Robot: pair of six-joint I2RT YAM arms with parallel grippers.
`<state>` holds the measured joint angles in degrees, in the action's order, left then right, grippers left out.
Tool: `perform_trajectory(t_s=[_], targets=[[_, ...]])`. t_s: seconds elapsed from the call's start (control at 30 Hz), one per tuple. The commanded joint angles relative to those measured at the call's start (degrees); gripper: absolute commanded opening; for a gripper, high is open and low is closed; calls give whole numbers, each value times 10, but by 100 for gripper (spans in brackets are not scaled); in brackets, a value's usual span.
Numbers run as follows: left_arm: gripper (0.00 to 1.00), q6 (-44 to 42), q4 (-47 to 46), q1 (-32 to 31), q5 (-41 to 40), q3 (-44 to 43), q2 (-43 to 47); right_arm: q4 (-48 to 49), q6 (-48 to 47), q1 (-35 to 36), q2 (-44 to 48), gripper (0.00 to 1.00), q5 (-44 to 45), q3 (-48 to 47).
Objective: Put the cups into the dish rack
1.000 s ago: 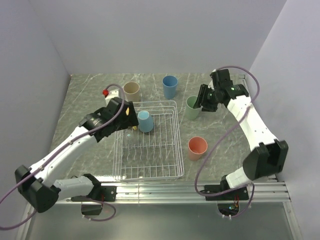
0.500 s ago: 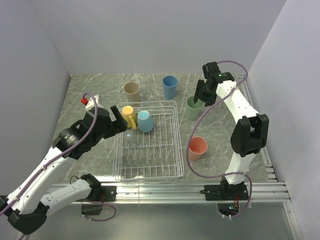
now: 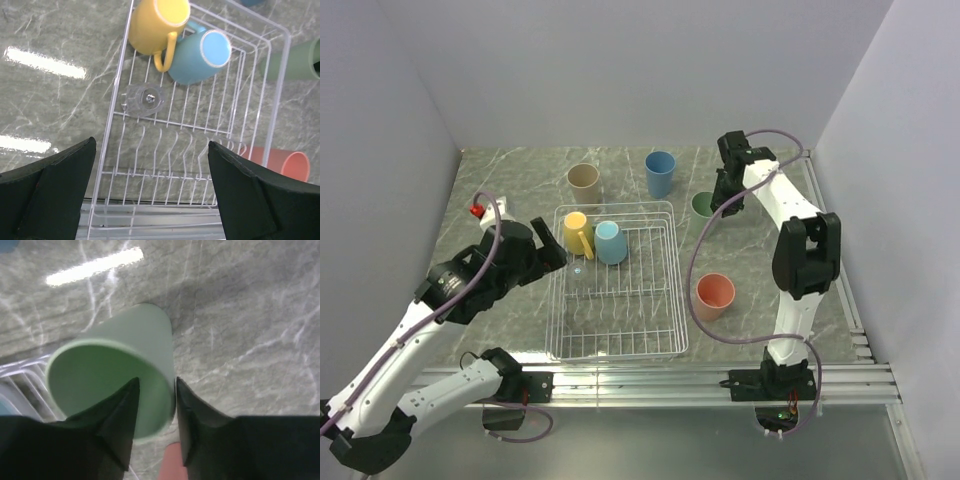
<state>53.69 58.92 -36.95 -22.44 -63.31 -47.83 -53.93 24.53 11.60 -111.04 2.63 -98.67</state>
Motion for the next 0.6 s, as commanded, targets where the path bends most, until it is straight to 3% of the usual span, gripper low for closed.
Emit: perform_trajectory(t_s=[0.0, 0.03, 0.07, 0.13, 0.43, 0.57], targets=[[99, 8, 8, 2, -16, -48, -4, 11, 3, -4, -21, 30, 16, -27], [99, 8, 8, 1, -16, -53, -5, 15, 3, -5, -20, 23, 15, -26], [99, 8, 8, 2, -14, -64, -9, 15, 2, -5, -17, 9, 15, -26], [99, 3, -6, 2, -5, -74, -11, 16, 2, -5, -13, 1, 12, -26], [99, -60, -161, 3, 102, -105, -15, -14, 37, -8, 68, 0, -23, -84], [100, -48, -263, 32, 210, -119, -45, -21, 88, -6, 118, 0, -134, -135]])
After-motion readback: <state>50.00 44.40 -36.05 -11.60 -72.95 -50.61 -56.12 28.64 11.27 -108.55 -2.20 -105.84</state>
